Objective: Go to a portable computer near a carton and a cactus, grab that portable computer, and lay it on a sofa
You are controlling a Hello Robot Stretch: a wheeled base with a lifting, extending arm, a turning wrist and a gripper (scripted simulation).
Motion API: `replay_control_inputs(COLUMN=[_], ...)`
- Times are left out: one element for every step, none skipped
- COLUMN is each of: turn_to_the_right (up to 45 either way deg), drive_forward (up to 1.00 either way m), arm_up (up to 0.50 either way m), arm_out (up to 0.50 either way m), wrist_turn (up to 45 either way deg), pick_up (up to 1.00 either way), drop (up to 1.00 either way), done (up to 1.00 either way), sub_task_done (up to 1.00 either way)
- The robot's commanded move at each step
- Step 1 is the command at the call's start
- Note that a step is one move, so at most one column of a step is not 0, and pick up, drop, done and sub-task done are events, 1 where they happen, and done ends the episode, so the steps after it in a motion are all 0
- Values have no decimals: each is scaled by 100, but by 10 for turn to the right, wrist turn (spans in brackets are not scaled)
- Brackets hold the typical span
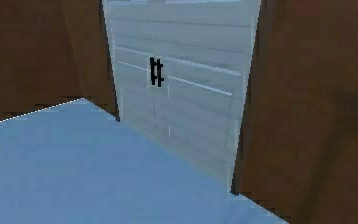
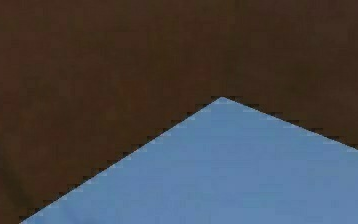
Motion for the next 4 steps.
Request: replay_control_inputs(turn_to_the_right=[-450,0,-450,-60], drive_forward=[0,50,0,0], arm_up=[0,0,0,0], arm_out=[0,0,0,0], wrist_turn=[0,0,0,0], pick_up=[0,0,0,0], drop=[0,0,0,0], done=[0,0,0,0], sub_task_done=[0,0,0,0])
